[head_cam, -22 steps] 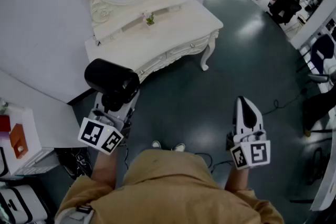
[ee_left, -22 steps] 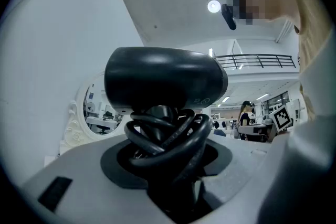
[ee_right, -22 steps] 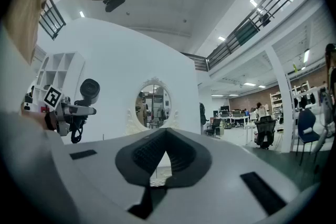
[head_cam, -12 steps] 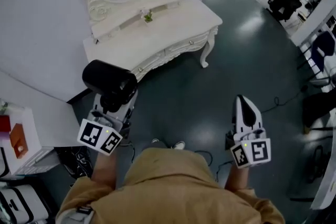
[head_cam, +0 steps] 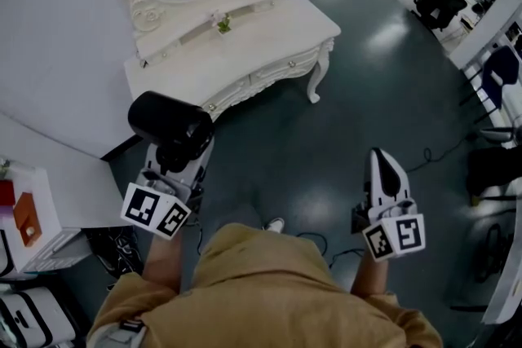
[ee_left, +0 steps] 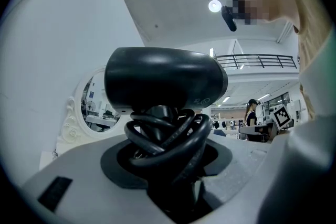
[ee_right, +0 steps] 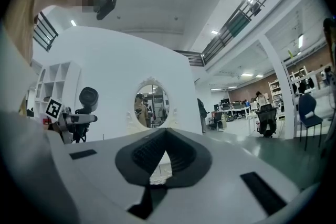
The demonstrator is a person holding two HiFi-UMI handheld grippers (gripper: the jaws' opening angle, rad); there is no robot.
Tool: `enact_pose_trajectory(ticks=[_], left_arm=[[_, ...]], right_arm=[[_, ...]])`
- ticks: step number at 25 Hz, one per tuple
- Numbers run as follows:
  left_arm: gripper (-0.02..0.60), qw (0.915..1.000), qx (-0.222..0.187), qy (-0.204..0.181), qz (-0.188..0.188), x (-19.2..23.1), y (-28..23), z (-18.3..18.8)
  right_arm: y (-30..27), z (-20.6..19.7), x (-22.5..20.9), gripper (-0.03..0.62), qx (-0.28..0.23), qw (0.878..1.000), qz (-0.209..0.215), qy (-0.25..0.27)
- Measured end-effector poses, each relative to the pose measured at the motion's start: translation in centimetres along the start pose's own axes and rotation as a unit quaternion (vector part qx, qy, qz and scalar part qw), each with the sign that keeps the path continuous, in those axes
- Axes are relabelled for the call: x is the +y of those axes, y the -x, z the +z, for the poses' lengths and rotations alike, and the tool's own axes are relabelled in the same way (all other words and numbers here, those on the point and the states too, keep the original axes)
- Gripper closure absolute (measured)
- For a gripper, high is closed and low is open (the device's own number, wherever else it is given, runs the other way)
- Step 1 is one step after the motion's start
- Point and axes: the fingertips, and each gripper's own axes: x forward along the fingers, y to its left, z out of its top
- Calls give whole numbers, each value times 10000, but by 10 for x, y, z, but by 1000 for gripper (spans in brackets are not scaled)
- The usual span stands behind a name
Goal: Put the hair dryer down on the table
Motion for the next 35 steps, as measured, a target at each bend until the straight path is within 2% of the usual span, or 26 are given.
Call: enact_pose_trajectory(ticks=[10,18,26,32,35], left_arm=[[356,9999,138,64,-7,8,-21,-15],[356,9995,46,223,-226,38,-94,-24],[356,9989,211,169,-380,112,-189,-34],[356,9977,197,-184,-624,191,-273,-19],[356,9966,141,-204,-780,221,-309,-12]], right_arm=[[-20,-17,-13,591,175,9998,13,-41],[-72,-12,-41,591,263,9995,-148,122],[-196,-7,-60,591,445,9987,-136,223],[-314,4,-62,591,406,9990,-118,170],[-356,7,-66,591,376,9990,-219,77]])
